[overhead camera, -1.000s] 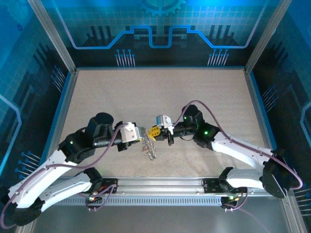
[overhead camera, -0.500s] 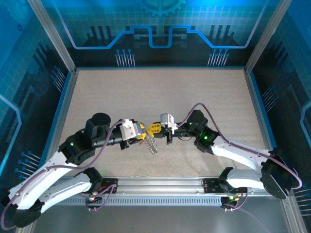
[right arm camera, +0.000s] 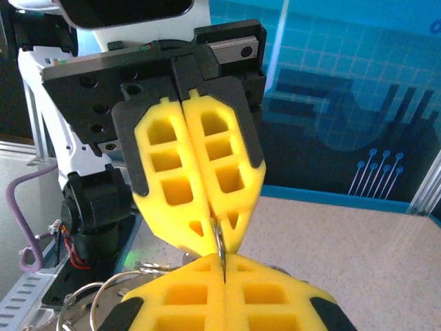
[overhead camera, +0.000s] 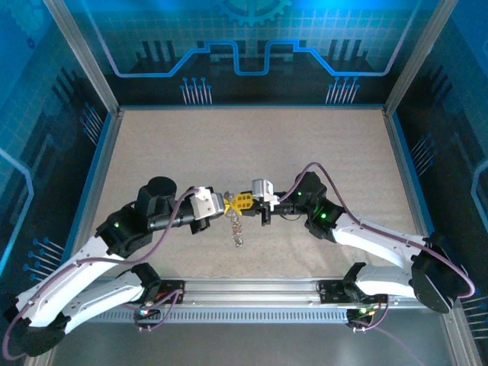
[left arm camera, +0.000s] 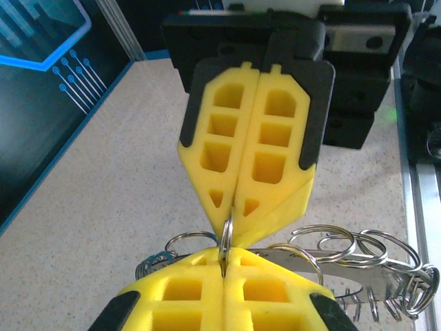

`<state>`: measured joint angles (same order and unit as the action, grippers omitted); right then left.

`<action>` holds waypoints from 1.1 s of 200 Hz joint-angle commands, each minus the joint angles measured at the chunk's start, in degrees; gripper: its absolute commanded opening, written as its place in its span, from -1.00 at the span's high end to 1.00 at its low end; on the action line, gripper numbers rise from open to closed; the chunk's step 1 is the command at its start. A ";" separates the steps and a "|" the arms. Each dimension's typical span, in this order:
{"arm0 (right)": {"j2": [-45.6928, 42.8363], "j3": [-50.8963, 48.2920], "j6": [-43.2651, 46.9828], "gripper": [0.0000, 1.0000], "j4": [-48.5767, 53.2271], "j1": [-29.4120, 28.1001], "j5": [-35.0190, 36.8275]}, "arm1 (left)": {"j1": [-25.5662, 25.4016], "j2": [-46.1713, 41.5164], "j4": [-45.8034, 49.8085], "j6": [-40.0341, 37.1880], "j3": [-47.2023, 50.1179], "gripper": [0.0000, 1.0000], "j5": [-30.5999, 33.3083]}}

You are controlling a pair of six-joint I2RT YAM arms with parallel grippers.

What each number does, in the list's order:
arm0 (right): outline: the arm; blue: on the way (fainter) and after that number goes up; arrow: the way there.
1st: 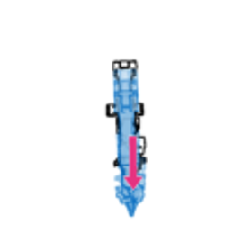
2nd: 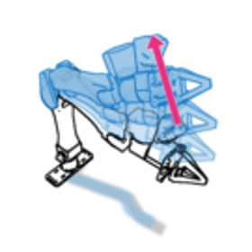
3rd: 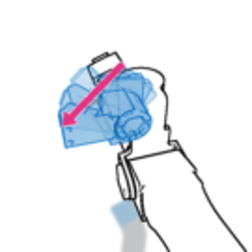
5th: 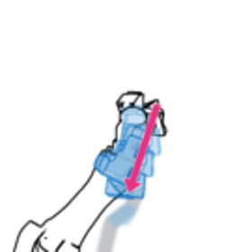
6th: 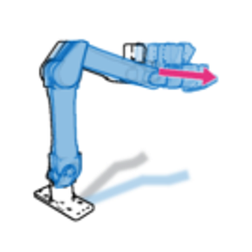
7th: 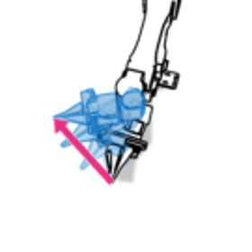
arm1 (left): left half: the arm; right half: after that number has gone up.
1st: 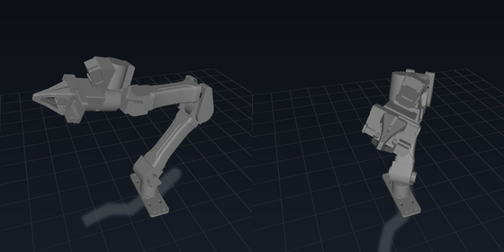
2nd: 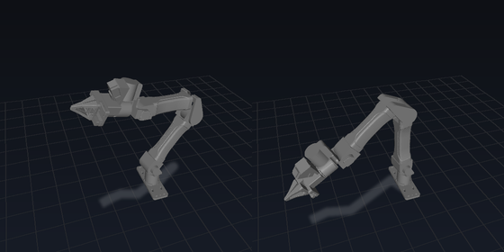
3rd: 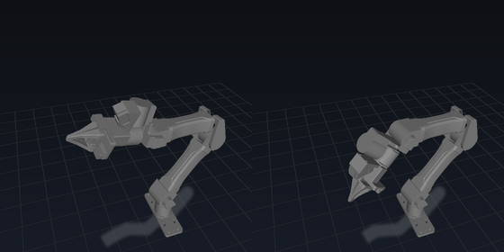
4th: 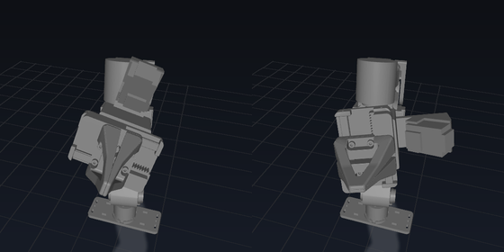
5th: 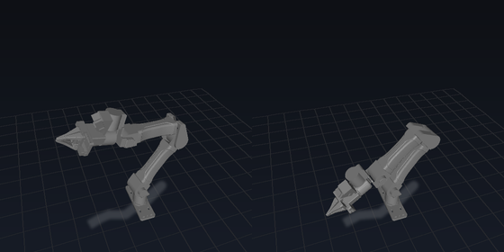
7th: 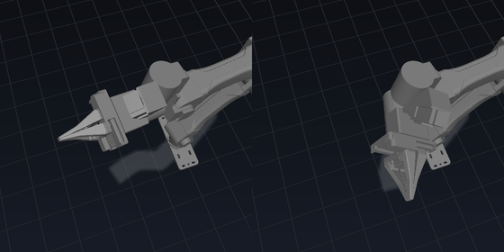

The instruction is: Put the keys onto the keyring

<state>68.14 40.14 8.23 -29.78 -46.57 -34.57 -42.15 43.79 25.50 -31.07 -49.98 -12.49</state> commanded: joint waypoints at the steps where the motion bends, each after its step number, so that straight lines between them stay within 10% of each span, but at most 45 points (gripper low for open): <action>1: -0.90 6.12 8.79 0.93 15.97 -0.47 0.17 | 0.18 -0.36 2.70 -3.39 -2.50 1.00 0.84; 26: -0.43 9.34 12.69 0.63 23.42 -0.52 2.07 | 0.16 1.36 8.57 -5.43 -5.89 1.00 1.36; 103: 4.09 14.51 13.89 0.58 30.02 -0.67 -0.54 | 0.11 10.61 21.96 -11.00 -16.77 1.00 2.25; 136: 4.73 12.59 10.75 1.00 24.86 -0.81 -0.81 | 0.07 12.01 21.16 -11.65 -17.35 1.00 2.21; 178: 3.43 7.95 5.15 1.00 12.76 -0.45 -3.20 | 0.21 7.49 11.71 -9.08 -10.62 0.39 4.40; 220: 1.63 2.62 1.00 1.00 -0.23 -0.10 -2.43 | 0.93 0.87 2.88 -5.15 -3.65 0.42 4.30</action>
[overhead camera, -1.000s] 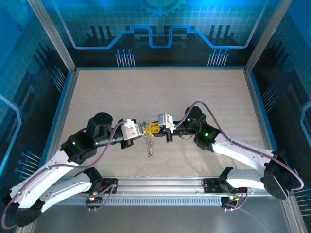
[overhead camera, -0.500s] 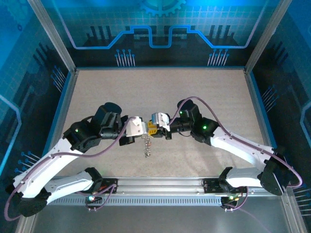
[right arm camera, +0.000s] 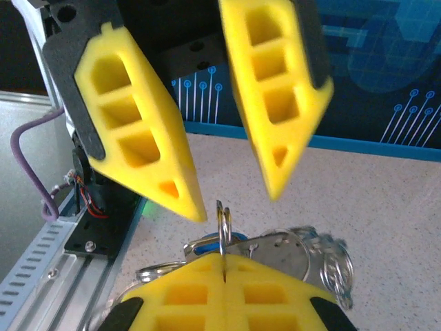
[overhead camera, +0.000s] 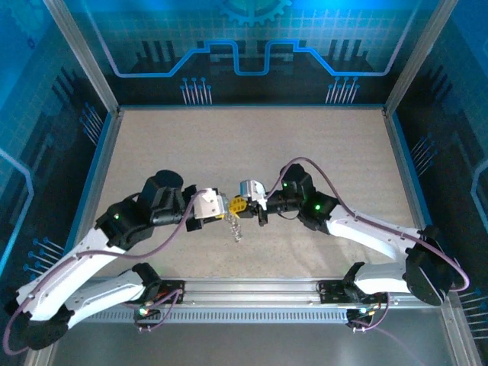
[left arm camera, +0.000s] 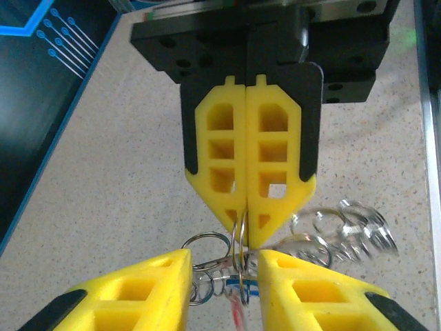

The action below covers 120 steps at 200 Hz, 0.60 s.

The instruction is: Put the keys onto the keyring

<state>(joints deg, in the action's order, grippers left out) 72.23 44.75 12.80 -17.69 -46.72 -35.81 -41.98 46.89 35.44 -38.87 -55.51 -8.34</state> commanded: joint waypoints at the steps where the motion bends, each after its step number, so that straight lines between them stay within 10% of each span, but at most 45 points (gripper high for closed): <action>1: -2.49 -2.10 -3.57 1.00 -12.51 0.05 -1.19 | 0.80 -2.24 -7.10 2.74 1.88 0.42 0.11; 120: -3.34 -4.94 -5.68 1.00 -21.06 0.23 2.10 | 1.02 -1.21 -6.23 5.37 1.45 0.61 -7.12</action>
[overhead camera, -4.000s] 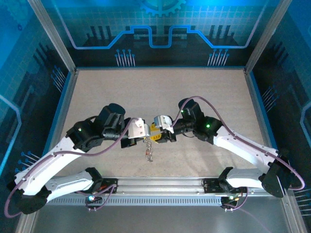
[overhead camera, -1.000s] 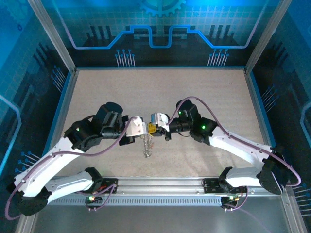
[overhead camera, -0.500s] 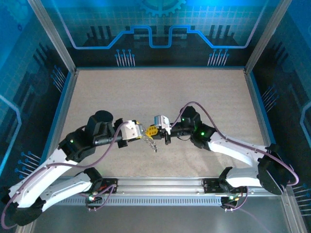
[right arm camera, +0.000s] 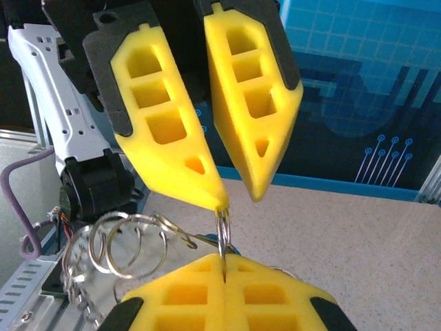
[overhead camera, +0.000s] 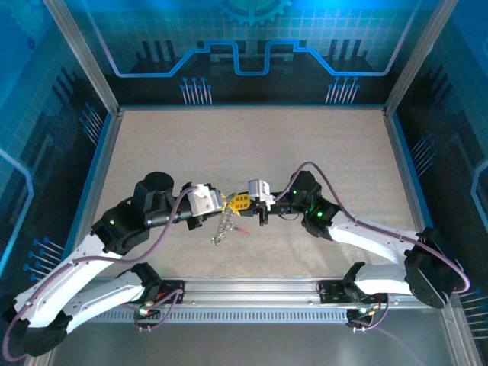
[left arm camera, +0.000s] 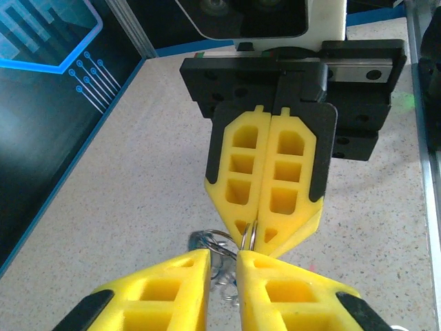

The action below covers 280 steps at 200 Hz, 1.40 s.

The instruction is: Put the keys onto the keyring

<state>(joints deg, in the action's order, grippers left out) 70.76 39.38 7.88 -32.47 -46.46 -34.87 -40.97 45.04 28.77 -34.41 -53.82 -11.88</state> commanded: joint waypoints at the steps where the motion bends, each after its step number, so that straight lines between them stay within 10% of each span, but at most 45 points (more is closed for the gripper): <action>1: -1.87 0.44 -0.76 1.00 -6.33 -0.03 1.23 | 0.06 0.66 0.38 0.96 -0.19 0.60 -3.58; 137: -0.97 2.85 1.21 1.00 -6.43 -0.14 -0.94 | 1.25 -4.15 -6.93 6.60 3.84 0.17 0.80; 218: -0.67 4.37 4.17 1.00 -1.77 -1.29 -1.42 | 1.42 -0.68 -5.23 5.55 1.12 0.93 -2.67; 280: -0.54 8.11 9.33 0.88 11.86 -1.50 -0.65 | 1.47 0.07 -0.96 1.13 -1.02 1.00 -2.75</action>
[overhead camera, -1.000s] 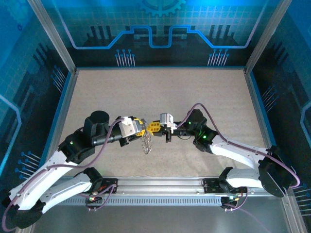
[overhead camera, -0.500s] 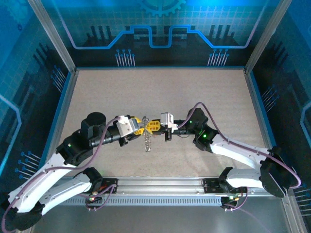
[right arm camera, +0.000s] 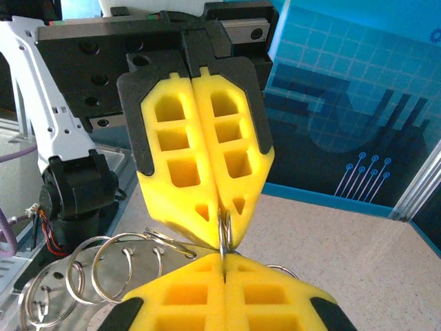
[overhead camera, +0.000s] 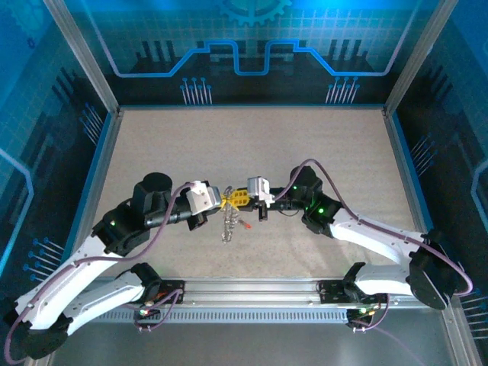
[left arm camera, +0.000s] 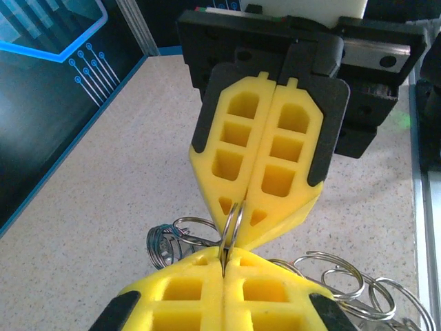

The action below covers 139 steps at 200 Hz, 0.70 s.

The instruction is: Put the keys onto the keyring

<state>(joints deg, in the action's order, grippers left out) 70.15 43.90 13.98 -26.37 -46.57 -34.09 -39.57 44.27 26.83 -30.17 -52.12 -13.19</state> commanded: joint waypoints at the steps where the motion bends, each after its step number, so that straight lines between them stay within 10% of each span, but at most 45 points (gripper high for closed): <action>1: 0.08 3.62 3.24 0.86 5.91 -1.36 -1.34 | 0.09 0.83 1.18 -3.17 -2.81 1.00 -1.37; 36: -0.32 5.26 5.49 0.59 12.45 -1.37 0.11 | 0.06 3.52 9.39 -7.83 -6.81 1.00 0.78; 139: 4.39 8.48 3.23 0.76 13.98 -1.27 -3.21 | 0.03 6.16 14.23 -12.10 -10.32 1.00 2.93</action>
<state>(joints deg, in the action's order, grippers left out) 72.75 50.81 18.96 -12.05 -47.09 -35.48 -39.57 52.40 43.27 -41.06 -60.73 -9.58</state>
